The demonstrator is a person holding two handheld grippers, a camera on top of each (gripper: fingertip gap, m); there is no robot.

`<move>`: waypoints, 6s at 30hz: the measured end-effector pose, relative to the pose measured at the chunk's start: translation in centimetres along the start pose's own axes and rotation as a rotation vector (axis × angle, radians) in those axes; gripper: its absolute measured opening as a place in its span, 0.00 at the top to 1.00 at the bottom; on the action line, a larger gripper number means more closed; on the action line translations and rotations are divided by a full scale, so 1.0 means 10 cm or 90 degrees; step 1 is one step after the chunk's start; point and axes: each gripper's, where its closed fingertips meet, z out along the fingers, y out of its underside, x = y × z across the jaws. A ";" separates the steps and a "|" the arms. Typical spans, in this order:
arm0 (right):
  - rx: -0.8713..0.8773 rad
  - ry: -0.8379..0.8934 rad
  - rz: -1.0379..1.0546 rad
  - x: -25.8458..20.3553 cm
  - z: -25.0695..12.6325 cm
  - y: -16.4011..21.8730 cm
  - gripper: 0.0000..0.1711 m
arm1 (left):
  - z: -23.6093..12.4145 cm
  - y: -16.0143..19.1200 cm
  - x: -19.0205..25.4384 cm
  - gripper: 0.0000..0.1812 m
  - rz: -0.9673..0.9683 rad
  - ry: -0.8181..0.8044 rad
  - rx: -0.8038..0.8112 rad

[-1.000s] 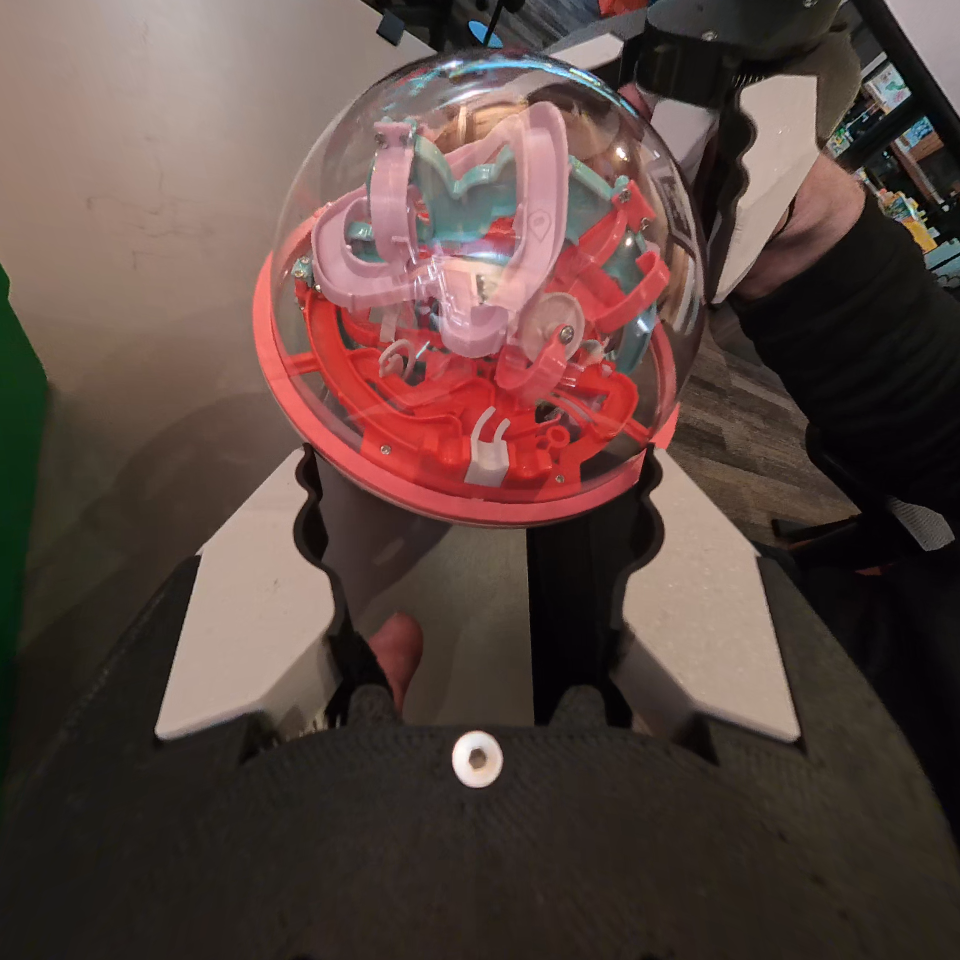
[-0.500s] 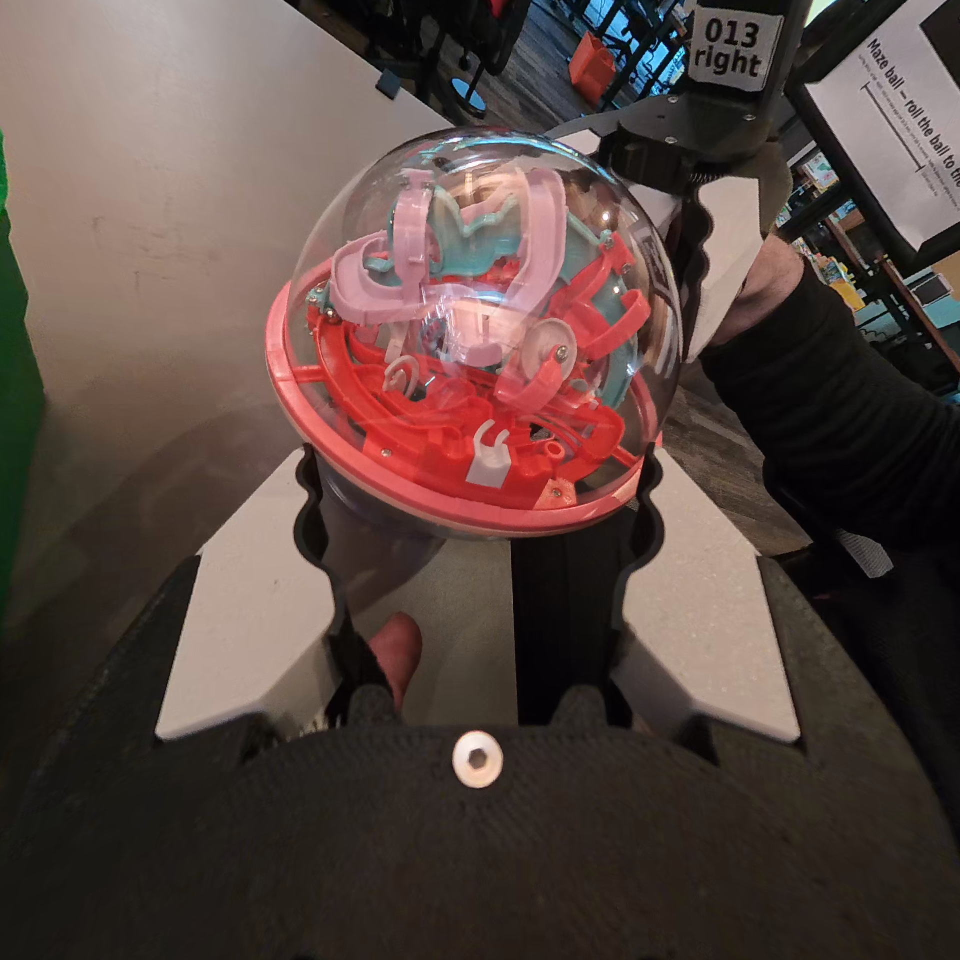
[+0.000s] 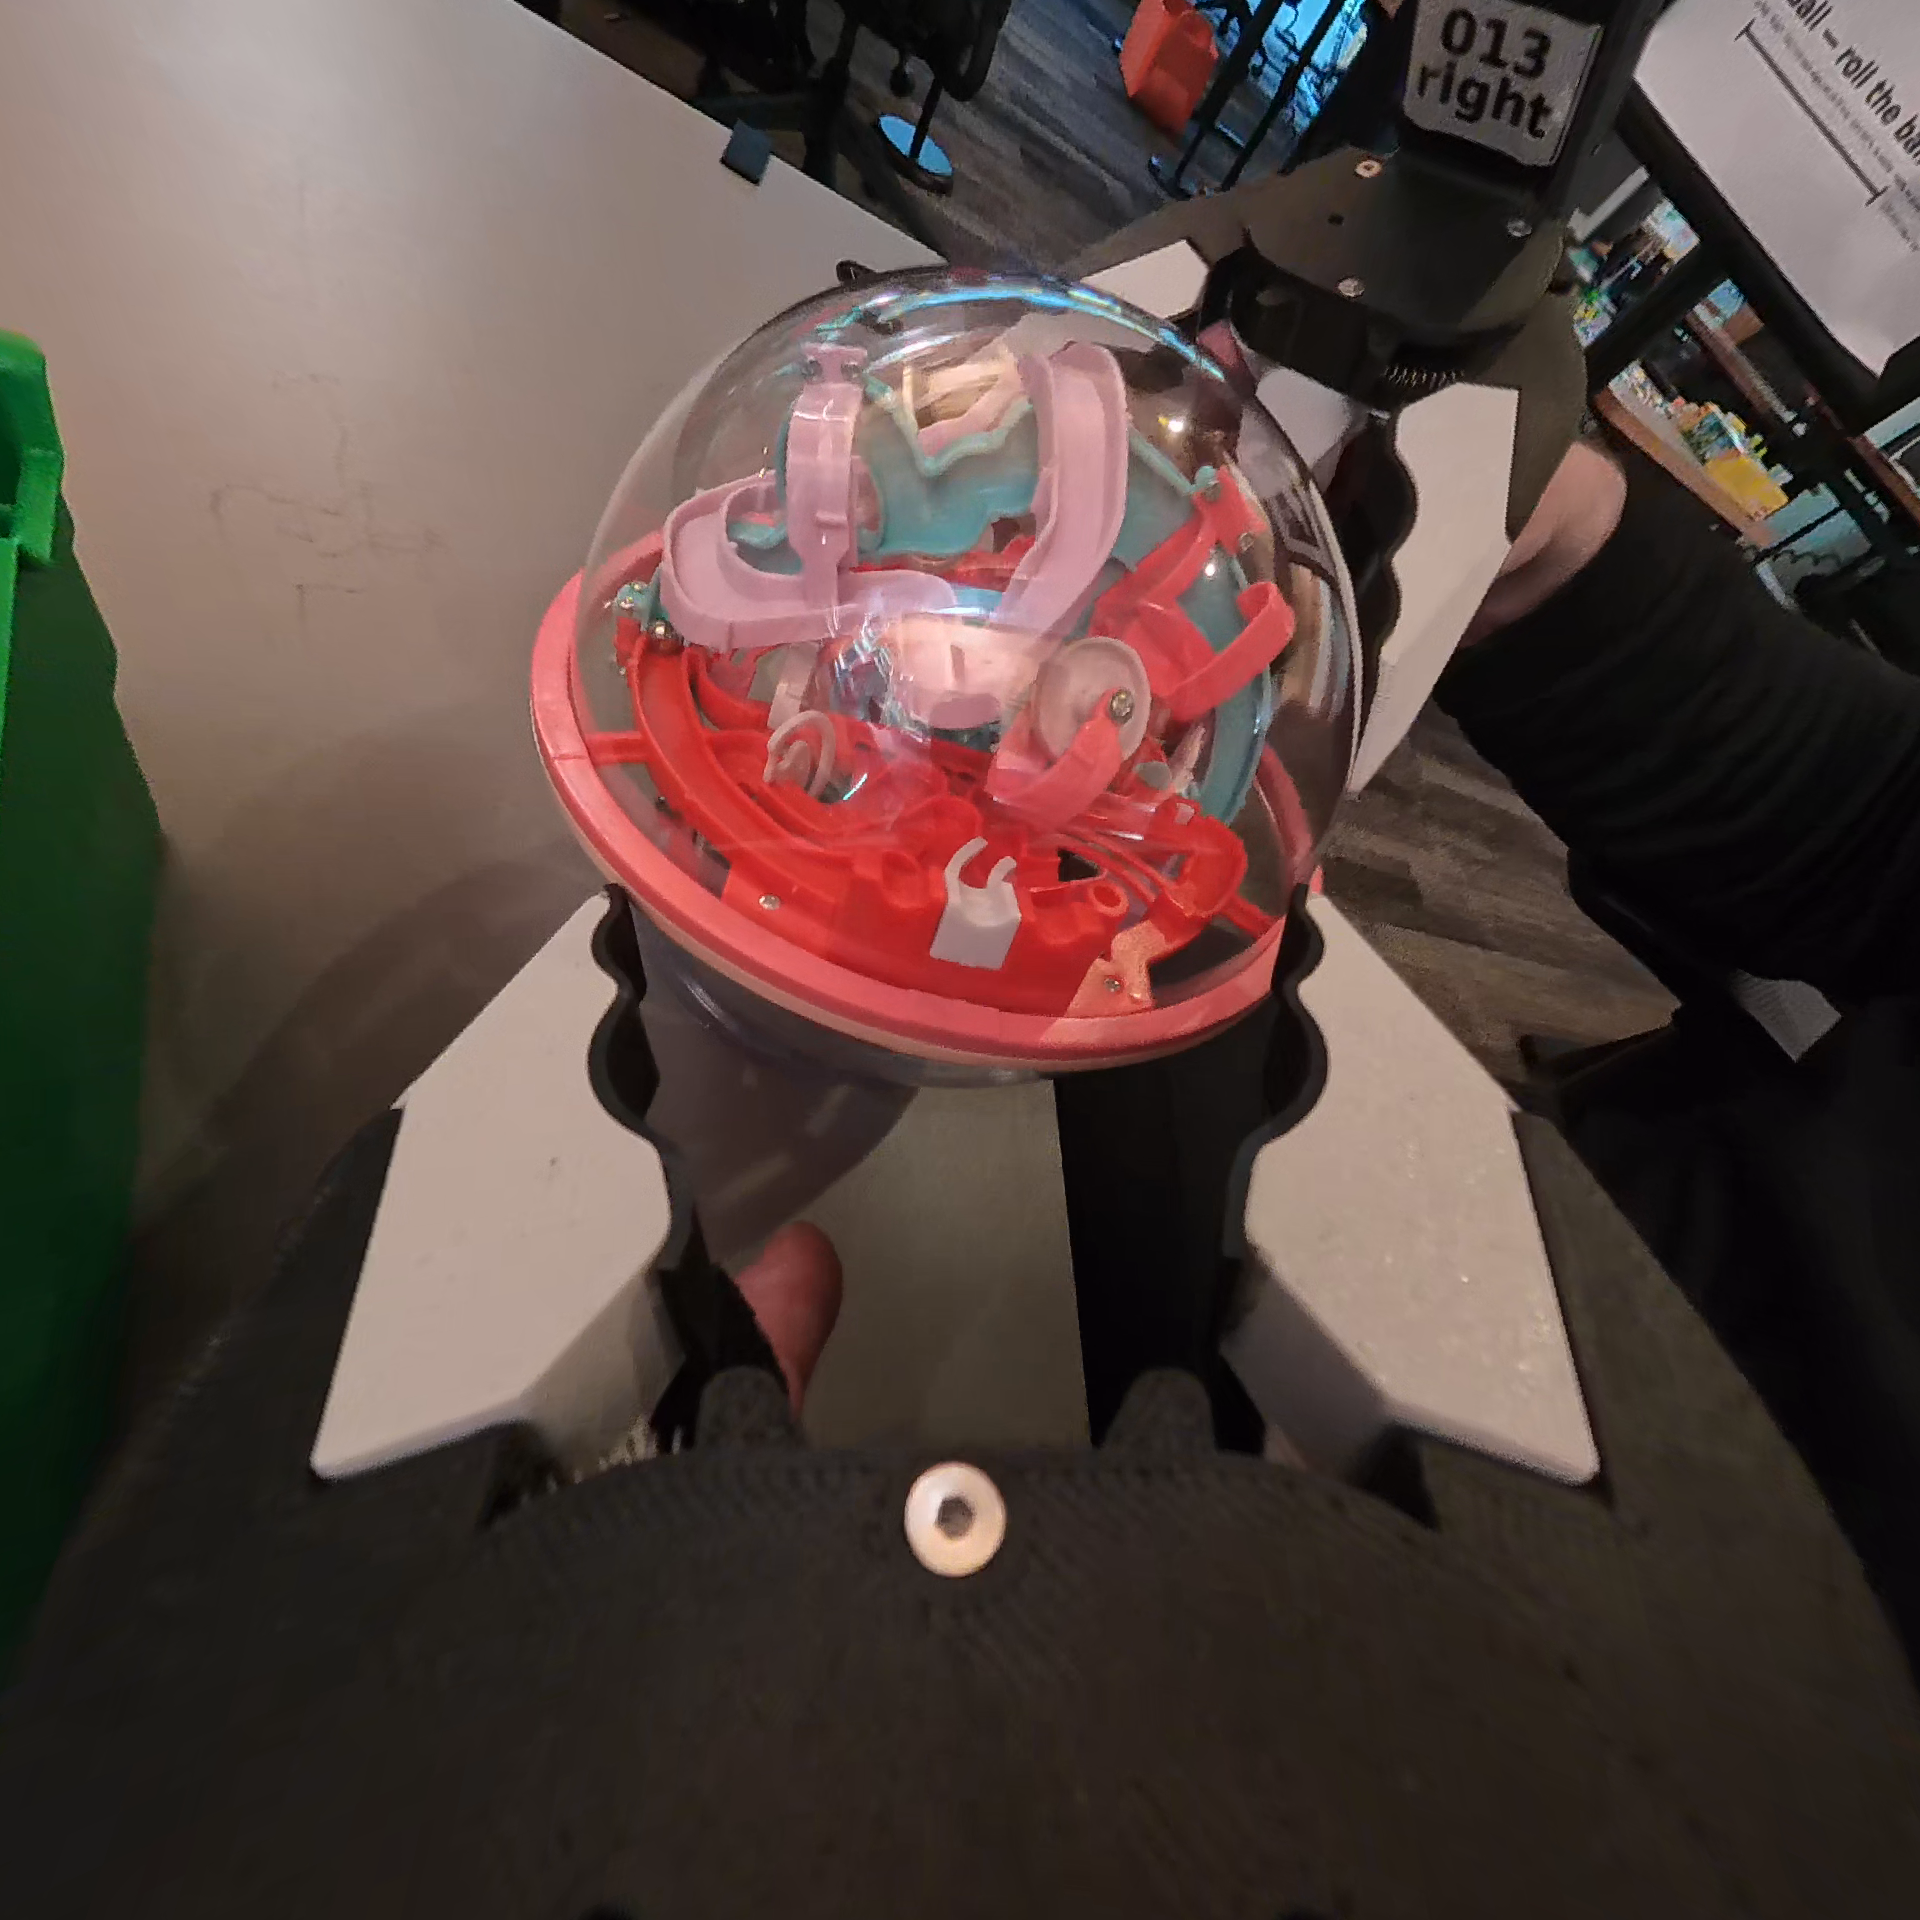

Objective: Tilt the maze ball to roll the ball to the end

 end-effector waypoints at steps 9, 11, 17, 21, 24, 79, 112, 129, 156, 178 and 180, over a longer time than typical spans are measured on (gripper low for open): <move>0.027 0.031 -0.012 -0.04 0.04 0.03 0.17 | -0.03 0.01 0.00 0.35 0.012 0.010 -0.012; 0.037 0.038 -0.008 -0.04 0.04 0.04 0.17 | -0.03 0.00 0.00 0.34 0.012 0.011 -0.014; 0.058 0.046 0.008 -0.05 0.06 0.04 0.17 | -0.03 -0.01 0.00 0.34 0.012 0.020 -0.016; 0.062 0.055 0.008 -0.06 0.07 0.04 0.16 | -0.03 -0.02 0.00 0.34 0.011 0.024 -0.016; 0.064 0.063 0.006 -0.06 0.09 0.04 0.16 | -0.04 -0.02 -0.01 0.34 0.010 0.025 -0.017; 0.072 0.104 -0.014 -0.09 0.21 0.12 0.15 | -0.03 -0.04 -0.02 0.28 0.068 -0.013 -0.066; 0.048 -0.007 -0.031 -0.03 0.15 0.17 0.15 | -0.05 0.02 -0.05 0.29 0.134 -0.008 -0.153; 0.054 0.042 -0.061 -0.04 0.25 0.24 0.15 | -0.06 0.05 -0.09 0.26 0.168 -0.008 -0.171; 0.075 0.036 -0.054 -0.04 0.27 0.22 0.16 | -0.07 0.06 -0.10 0.26 0.161 -0.001 -0.158; 0.077 0.001 -0.060 -0.05 0.22 0.20 0.18 | -0.10 0.05 -0.09 0.26 0.222 -0.044 -0.189; 0.077 -0.004 -0.055 -0.05 0.25 0.22 0.19 | -0.10 0.03 -0.08 0.26 0.233 -0.050 -0.188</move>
